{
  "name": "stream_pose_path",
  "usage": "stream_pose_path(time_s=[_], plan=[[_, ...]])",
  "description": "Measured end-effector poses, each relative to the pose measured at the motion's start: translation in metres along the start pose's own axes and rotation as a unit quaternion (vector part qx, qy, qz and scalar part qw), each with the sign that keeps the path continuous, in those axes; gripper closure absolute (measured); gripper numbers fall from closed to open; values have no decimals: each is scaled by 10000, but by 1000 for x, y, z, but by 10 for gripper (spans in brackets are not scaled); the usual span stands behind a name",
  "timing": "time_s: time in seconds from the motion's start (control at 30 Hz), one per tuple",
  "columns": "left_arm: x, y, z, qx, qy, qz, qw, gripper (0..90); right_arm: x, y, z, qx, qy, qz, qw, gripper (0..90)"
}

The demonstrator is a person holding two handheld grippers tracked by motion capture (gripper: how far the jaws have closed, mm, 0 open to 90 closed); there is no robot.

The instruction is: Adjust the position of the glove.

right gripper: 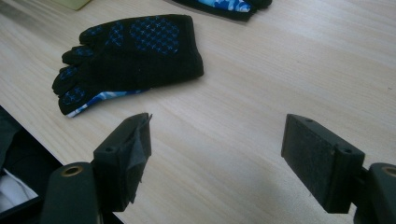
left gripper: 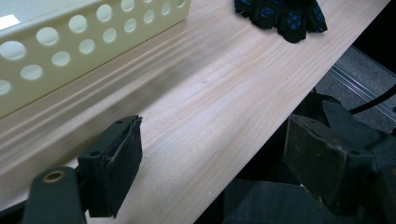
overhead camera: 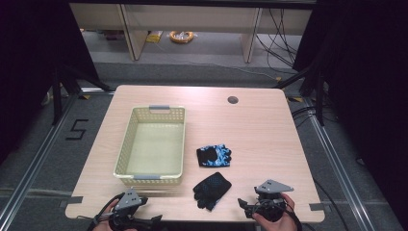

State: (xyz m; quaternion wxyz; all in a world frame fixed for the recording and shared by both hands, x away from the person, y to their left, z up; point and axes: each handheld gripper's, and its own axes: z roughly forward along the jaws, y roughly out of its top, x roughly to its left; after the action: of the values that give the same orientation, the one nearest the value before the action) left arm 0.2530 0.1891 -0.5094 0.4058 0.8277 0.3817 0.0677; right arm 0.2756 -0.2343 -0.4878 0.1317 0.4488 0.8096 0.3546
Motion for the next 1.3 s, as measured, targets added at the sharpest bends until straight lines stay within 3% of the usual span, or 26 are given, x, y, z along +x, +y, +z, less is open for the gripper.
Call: stream_pose_path(time_s=[0.1, 0.13, 0.27, 0.37, 0.43, 0.47, 0.57, 0.63, 0.73, 0.77, 0.8, 0.83, 0.87, 0.97, 1.0, 1.03, 1.1, 1.2, 1.3], plan=[[0, 0, 0, -5, 2, -4, 10000, 191, -3, -1, 2, -104, -1, -100, 9999, 257], [0, 0, 0, 4, 4, 4, 10000, 191, -1, 0, 0, -47, -6, 33, 10000, 261], [1, 0, 0, 22, 9, 102, 9999, 191, -1, 0, 1, -79, 25, -8, 10000, 282], [1, 0, 1, 51, 31, 23, 10000, 191, -2, 0, 0, 7, 41, -89, 10000, 285], [1, 0, 2, 33, 34, 69, 10000, 191, -1, 0, 0, -6, 14, 20, 10000, 285], [0, 0, 2, 12, 15, 76, 10000, 191, -3, 0, 2, -121, -13, -132, 9998, 286], [-2, 0, 4, -105, -33, -50, 9999, 191, -3, 1, 2, -107, 9, -28, 9999, 286], [0, 0, 4, 19, -32, 61, 10000, 192, -4, 2, 2, -100, -4, -87, 9999, 286], [-3, 2, 8, -87, -50, -86, 9999, 199, -1, 8, 4, -194, 79, -87, 9997, 287], [-4, 3, 9, -75, -76, -88, 9999, 202, -1, 10, 5, -241, 60, -180, 9995, 297], [-4, 5, 9, 30, -106, 97, 9999, 206, 0, 13, 7, -238, 92, -271, 9993, 315], [-4, 5, 9, 30, -106, 97, 9999, 210, 0, 13, 7, -238, 92, -271, 9993, 315], [-9, 6, 13, -145, -141, -40, 9998, 210, 1, 16, 8, -205, 93, -285, 9993, 330], [-16, 10, 21, -328, -239, -62, 9992, 242, 3, 25, 15, -259, 161, -604, 9977, 399], [-18, 12, 24, -321, -262, -30, 9991, 250, 4, 27, 17, -247, 177, -652, 9974, 420], [-18, 15, 26, -235, -241, 141, 9993, 261, 4, 30, 18, -218, 215, -655, 9974, 448], [-22, 17, 29, -250, -298, 96, 9992, 292, 4, 35, 22, -241, 235, -674, 9972, 476], [-32, 28, 40, -201, -400, 406, 9982, 314, 3, 43, 29, -162, 255, -687, 9972, 501], [-39, 36, 46, -242, -476, 463, 9975, 338, 2, 50, 36, -143, 300, -792, 9963, 528]])
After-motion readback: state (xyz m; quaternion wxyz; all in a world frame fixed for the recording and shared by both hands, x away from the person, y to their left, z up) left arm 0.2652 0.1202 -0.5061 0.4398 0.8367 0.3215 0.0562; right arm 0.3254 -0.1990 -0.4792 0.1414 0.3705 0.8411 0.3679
